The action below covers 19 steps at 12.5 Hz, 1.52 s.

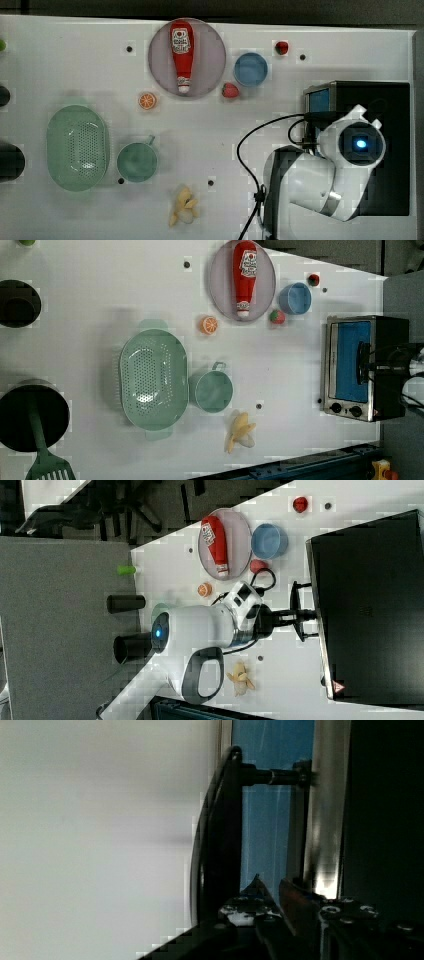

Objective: Flap open oven.

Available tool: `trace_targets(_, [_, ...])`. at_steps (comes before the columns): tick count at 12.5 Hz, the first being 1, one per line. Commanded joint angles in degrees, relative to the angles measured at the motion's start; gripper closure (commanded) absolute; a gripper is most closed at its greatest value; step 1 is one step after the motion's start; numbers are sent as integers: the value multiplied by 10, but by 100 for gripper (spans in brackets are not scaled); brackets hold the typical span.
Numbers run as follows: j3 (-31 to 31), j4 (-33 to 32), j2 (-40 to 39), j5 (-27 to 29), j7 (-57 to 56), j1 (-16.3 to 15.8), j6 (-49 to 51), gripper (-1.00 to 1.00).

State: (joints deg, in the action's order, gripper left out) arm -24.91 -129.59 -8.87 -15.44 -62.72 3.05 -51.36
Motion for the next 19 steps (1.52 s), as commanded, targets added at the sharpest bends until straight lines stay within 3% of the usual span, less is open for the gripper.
trace_targets(1, [15, -13, 4, -54, 123, -38, -2, 65])
trace_targets(9, [74, -41, -30, -184, 330, -78, 0, 65])
trace_targets(15, [104, -30, -116, -315, 535, -122, 10, 65])
trace_targets(19, [108, -7, -186, -344, 605, -159, 15, 65])
